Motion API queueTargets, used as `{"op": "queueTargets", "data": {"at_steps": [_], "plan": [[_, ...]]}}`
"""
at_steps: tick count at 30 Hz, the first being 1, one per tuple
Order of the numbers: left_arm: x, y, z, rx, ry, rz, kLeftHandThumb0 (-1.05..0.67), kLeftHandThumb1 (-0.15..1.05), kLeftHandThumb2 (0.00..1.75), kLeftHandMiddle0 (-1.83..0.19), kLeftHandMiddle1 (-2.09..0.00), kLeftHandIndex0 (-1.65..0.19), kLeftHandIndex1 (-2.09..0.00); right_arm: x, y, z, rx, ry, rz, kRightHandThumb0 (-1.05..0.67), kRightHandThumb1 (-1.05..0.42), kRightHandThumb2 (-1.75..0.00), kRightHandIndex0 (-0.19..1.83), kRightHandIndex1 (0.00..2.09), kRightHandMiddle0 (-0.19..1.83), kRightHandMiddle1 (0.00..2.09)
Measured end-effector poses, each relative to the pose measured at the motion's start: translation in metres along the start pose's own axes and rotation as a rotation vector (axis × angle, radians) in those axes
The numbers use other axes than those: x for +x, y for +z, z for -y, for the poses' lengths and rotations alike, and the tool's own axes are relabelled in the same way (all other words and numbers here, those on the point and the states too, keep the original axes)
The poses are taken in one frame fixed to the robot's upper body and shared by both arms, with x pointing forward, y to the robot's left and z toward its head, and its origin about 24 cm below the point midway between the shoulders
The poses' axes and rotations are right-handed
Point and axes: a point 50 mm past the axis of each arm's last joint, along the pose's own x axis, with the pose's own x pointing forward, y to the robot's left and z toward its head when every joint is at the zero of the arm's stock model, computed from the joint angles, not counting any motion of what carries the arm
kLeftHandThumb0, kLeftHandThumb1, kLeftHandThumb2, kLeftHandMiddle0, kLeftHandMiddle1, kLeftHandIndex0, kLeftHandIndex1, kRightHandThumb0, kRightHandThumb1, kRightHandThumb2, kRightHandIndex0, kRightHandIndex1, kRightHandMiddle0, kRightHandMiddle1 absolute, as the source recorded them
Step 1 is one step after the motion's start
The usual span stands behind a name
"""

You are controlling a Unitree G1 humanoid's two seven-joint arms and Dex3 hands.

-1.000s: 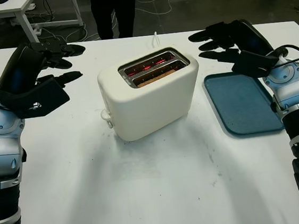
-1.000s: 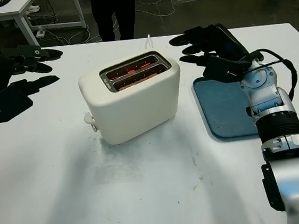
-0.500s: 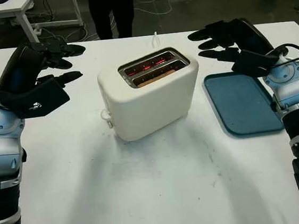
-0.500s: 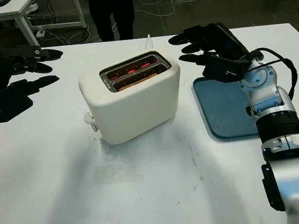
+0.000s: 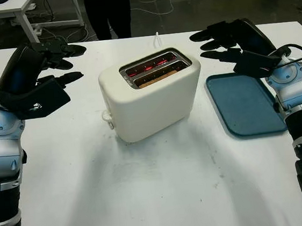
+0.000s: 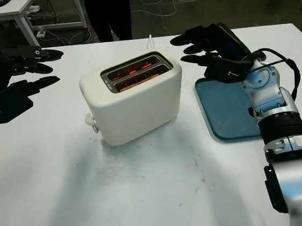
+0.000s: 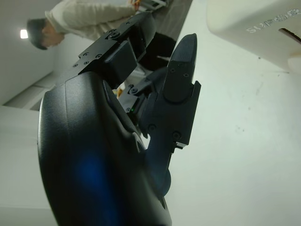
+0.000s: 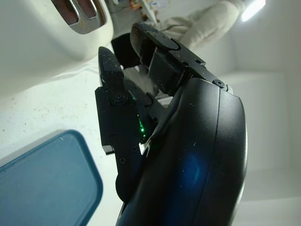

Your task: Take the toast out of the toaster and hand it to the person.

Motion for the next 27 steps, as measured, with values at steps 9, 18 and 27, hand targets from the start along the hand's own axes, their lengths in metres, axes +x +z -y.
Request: {"op": "queueTargets", "data": {"at_steps": [9, 18, 27], "plan": [[0.0, 0.0, 0.0, 0.001, 0.0, 0.0, -0.34, 0.86, 0.0, -0.75, -0.46, -0.85, -0.02, 0.0, -0.0001, -0.0001, 0.0, 0.0, 0.0, -0.29, -0.92, -0.03, 0.94, 0.0, 0.86, 0.0], [0.0, 0.0, 0.0, 0.0, 0.0, 0.0, -0.33, 0.86, 0.0, -0.75, -0.45, -0.85, -0.02, 0.0, -0.0001, 0.0, 0.0, 0.0, 0.0, -0.31, -0.92, -0.03, 0.94, 0.0, 0.86, 0.0], [0.0, -0.0002, 0.0001, 0.0, 0.0, -0.001, -0.33, 0.86, 0.0, -0.75, -0.45, -0.85, -0.01, 0.0003, 0.0011, 0.0003, -0.003, -0.001, 0.005, -0.29, -0.92, -0.03, 0.94, 0.0, 0.86, 0.0]]}}
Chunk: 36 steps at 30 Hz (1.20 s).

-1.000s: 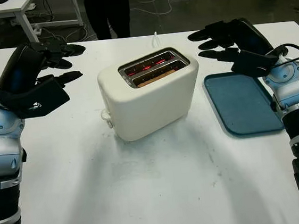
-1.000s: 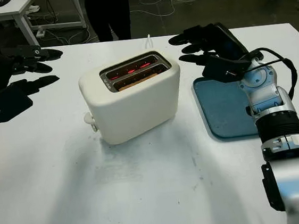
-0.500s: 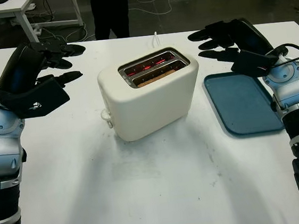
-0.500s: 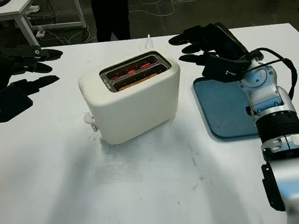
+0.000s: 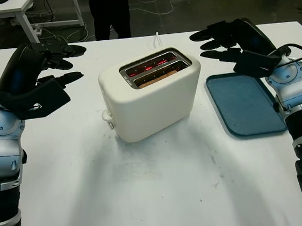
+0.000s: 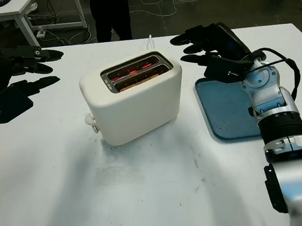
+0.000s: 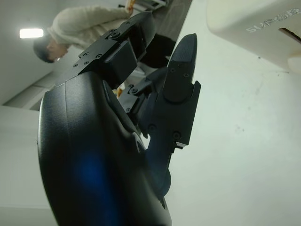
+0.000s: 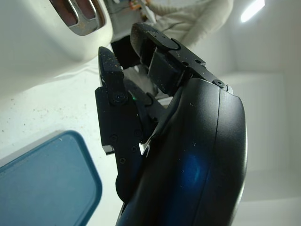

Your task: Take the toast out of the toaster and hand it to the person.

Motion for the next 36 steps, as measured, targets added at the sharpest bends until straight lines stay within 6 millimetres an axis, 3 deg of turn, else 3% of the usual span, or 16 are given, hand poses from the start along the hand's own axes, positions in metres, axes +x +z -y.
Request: {"op": "queueTargets", "data": {"at_steps": [36], "plan": [[0.0, 0.0002, -0.0001, 0.0, 0.0, 0.001, -0.34, 0.86, 0.0, -0.76, -0.45, -0.85, -0.01, 0.0, -0.0001, 0.0, 0.0, 0.0, 0.0, -0.3, -0.92, -0.03, 0.95, 0.01, 0.87, 0.0]]}}
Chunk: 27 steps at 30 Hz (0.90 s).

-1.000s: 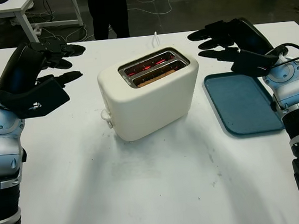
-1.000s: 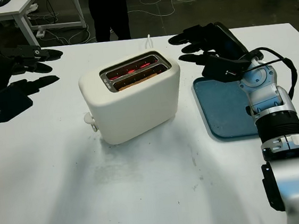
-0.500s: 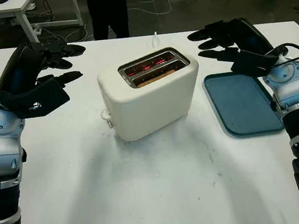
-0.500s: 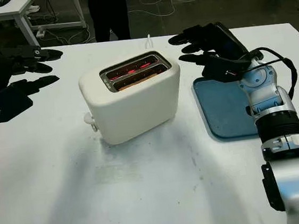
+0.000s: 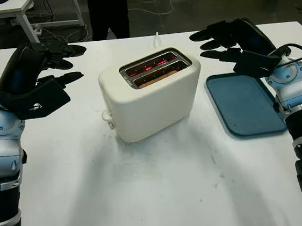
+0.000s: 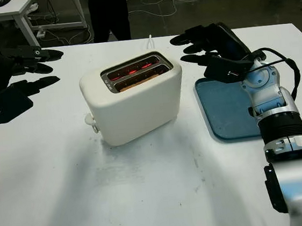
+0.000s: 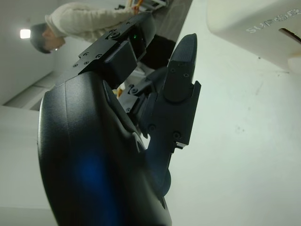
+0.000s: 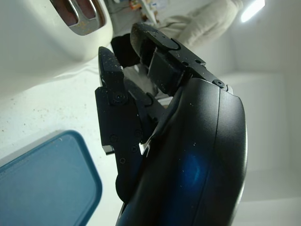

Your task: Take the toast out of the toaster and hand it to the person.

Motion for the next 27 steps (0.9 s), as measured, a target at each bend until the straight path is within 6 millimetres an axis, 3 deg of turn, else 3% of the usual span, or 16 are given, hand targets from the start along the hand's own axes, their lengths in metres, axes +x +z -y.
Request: {"op": "queueTargets", "data": {"at_steps": [27], "plan": [[0.0001, -0.0003, 0.0001, 0.0, 0.0, 0.0, -0.32, 0.86, 0.0, -0.77, -0.45, -0.86, -0.01, 0.0, 0.0, 0.0, 0.0, 0.0, 0.0, -0.27, -0.92, -0.02, 0.95, 0.0, 0.87, 0.0]]}}
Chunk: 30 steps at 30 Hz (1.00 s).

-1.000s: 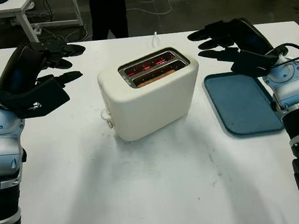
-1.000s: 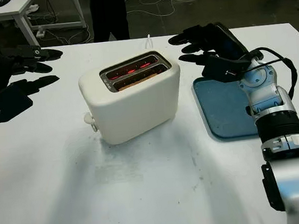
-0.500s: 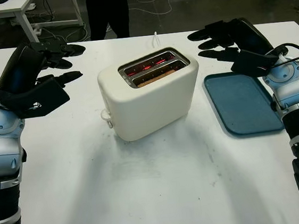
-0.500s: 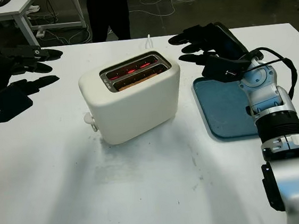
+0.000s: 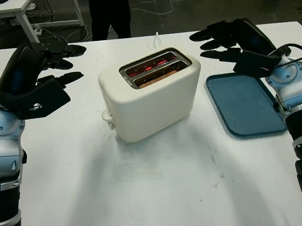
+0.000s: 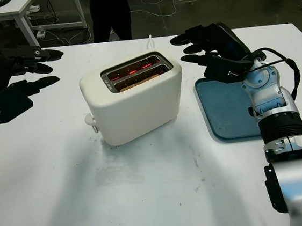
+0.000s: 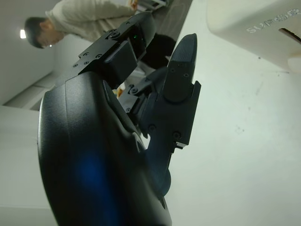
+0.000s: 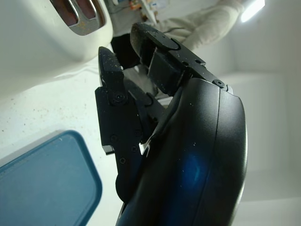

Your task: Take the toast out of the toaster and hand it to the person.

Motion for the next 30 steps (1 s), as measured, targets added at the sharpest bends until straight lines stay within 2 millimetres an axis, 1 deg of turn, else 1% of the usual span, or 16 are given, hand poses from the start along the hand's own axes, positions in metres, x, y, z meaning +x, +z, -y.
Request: {"op": "queueTargets", "data": {"at_steps": [5, 10, 15, 30], "plan": [[0.0001, -0.0007, 0.0002, 0.0, -0.001, -0.002, -0.33, 0.86, 0.0, -0.77, -0.44, -0.86, -0.01, 0.0, 0.0, 0.0, 0.0, 0.0, 0.0, -0.26, -0.92, -0.02, 0.95, 0.0, 0.87, 0.0], [0.0001, -0.0007, 0.0002, 0.0, -0.001, -0.002, -0.35, 0.86, 0.0, -0.76, -0.44, -0.85, -0.01, 0.0, 0.0, 0.0, 0.0, 0.0, 0.0, -0.29, -0.92, -0.02, 0.95, 0.0, 0.87, 0.0], [0.0001, -0.0007, 0.0002, 0.0, -0.001, -0.002, -0.33, 0.85, 0.0, -0.76, -0.44, -0.85, -0.01, 0.0, 0.0, 0.0, 0.0, 0.0, 0.0, -0.28, -0.92, -0.02, 0.95, 0.0, 0.87, 0.0], [0.0001, -0.0006, 0.0002, 0.0, -0.001, -0.002, -0.33, 0.85, 0.0, -0.76, -0.43, -0.85, -0.01, 0.0, 0.0, 0.0, 0.002, 0.0, 0.0, -0.29, -0.92, -0.02, 0.96, 0.01, 0.88, 0.0]]}}
